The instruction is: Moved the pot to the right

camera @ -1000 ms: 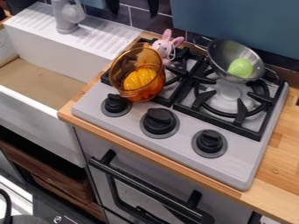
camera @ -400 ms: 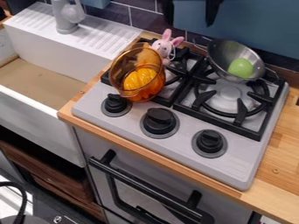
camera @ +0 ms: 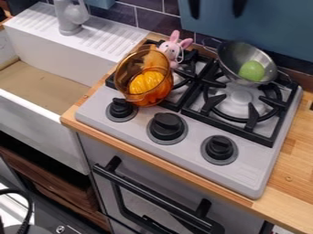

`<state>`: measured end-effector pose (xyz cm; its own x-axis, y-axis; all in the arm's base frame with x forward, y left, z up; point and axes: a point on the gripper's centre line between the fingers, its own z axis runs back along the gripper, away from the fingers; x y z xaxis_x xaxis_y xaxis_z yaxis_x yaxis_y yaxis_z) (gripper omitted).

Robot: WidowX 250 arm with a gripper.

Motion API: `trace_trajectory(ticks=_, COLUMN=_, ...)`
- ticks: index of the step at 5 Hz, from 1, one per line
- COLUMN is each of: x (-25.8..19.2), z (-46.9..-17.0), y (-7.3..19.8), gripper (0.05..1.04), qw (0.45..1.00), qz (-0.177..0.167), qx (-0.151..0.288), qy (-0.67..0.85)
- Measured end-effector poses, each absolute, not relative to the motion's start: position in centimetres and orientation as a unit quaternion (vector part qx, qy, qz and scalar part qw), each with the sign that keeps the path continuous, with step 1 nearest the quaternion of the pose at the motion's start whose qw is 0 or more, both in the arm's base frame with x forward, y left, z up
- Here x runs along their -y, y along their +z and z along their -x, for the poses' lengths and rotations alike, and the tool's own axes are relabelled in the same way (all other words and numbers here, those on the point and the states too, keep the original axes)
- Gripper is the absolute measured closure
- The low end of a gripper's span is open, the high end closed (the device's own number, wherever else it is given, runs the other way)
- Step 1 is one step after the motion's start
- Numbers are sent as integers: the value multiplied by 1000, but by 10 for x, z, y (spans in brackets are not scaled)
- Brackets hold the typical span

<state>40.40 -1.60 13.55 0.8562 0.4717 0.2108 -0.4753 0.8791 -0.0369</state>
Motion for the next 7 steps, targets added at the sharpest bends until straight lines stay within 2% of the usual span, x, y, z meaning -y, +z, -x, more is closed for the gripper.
trace_trajectory(ticks=1, x=21, z=-401, y=123, gripper=86, qw=963, qz=-26, qx=113, qy=244)
trace_trajectory(ticks=2, x=15, z=-390, y=101, gripper=86, qw=964, qz=-36, qx=100, qy=245)
trace_trajectory(ticks=4, x=9, z=-380, y=84, gripper=86, qw=960, qz=-54, qx=93, qy=260)
trace_trajectory(ticks=5, x=13, z=-380, y=82, gripper=86, qw=959, qz=-45, qx=92, qy=264)
trace_trajectory(ticks=6, x=21, z=-374, y=71, gripper=86, qw=962, qz=-16, qx=78, qy=261)
trace_trajectory(ticks=7, x=23, z=-372, y=64, gripper=131, qw=965, qz=2, qx=75, qy=252)
